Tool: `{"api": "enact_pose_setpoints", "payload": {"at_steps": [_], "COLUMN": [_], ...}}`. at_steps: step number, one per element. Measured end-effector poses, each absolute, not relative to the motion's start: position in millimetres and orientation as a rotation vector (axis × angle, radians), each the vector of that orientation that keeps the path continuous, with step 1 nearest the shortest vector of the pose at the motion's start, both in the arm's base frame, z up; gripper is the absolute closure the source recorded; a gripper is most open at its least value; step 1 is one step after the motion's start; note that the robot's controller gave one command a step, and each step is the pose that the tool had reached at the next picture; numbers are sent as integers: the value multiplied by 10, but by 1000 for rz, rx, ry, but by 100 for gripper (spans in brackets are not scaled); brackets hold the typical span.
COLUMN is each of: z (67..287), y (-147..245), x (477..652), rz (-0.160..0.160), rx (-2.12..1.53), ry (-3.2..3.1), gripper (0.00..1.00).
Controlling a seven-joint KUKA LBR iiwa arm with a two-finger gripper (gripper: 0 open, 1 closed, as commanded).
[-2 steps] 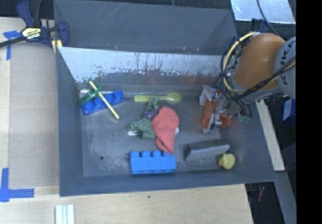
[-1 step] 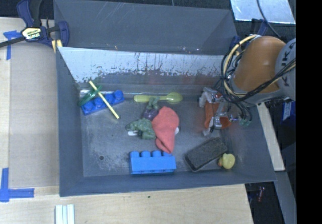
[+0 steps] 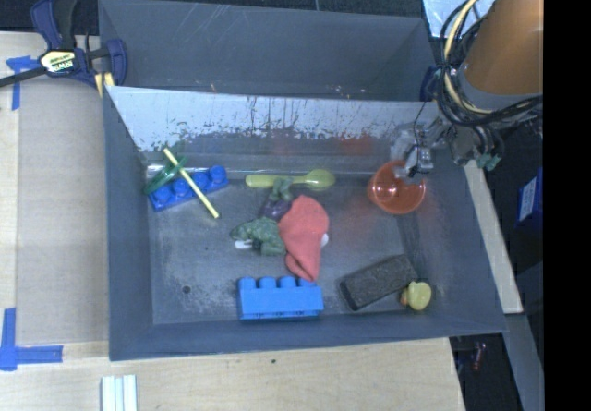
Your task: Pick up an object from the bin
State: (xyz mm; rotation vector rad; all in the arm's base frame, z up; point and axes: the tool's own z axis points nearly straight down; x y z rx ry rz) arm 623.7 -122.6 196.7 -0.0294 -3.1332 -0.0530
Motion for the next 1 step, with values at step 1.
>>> {"api": "enact_pose_setpoints", "payload": {"at_steps": [1], "z": [1961], "y": [-1226], "x": [6233], "rz": [-53], "rx": [-29], "ry": [-3132], "gripper": [100]}}
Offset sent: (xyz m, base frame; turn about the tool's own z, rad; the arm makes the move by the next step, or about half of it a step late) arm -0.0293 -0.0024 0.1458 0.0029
